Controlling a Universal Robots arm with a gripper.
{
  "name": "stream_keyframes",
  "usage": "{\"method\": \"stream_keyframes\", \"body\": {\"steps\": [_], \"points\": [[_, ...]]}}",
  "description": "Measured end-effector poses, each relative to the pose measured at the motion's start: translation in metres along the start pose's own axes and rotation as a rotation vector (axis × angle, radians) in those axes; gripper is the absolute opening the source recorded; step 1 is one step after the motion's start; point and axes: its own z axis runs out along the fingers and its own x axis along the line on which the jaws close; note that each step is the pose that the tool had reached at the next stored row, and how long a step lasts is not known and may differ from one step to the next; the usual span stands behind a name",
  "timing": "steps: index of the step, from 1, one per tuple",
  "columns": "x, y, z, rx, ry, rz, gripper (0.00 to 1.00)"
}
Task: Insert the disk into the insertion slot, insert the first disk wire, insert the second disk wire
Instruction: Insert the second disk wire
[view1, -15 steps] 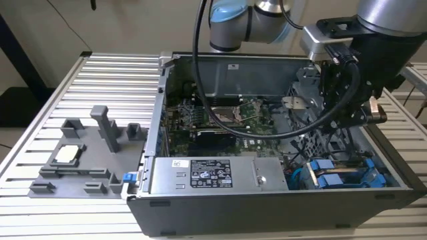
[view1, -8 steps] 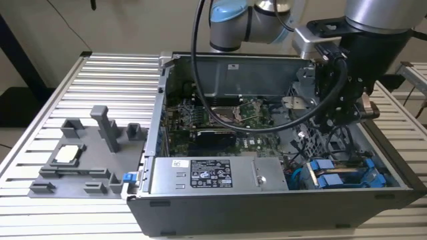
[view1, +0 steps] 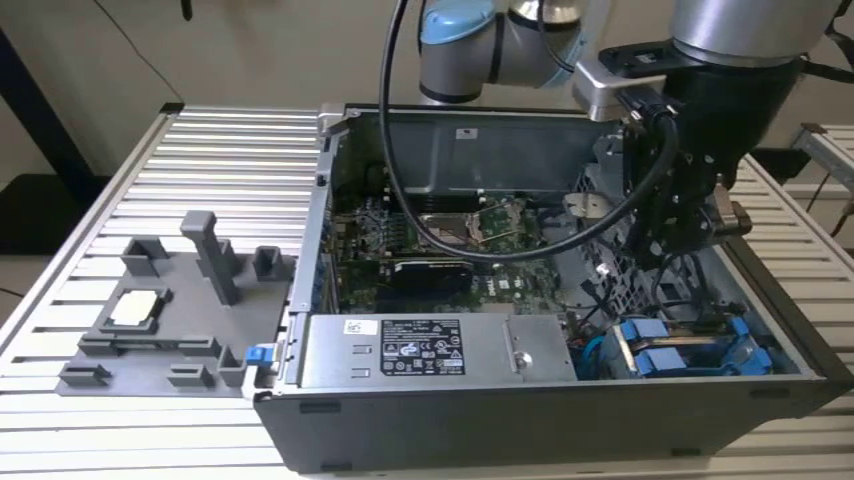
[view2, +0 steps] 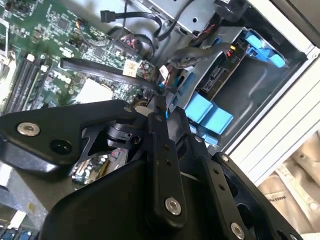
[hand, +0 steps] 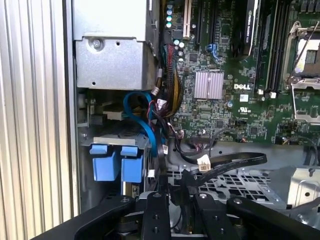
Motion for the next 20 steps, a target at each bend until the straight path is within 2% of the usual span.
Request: {"method": "stream_keyframes", "body": {"steps": [1,5,7,20], "points": [[-0.0006,0.0003,0.0007,0.0053,0.0044,0.0,0.27],[-0.0026,0.0018,0.0039,0.0341,0.0067,0.001,0.27],[-0.0032,0.0028,0.0051,0.0409,0.0071,0.001,0.27],[-0.0035,0.0067,0.0064,0.0412,0.0076,0.001,0.27]]}}
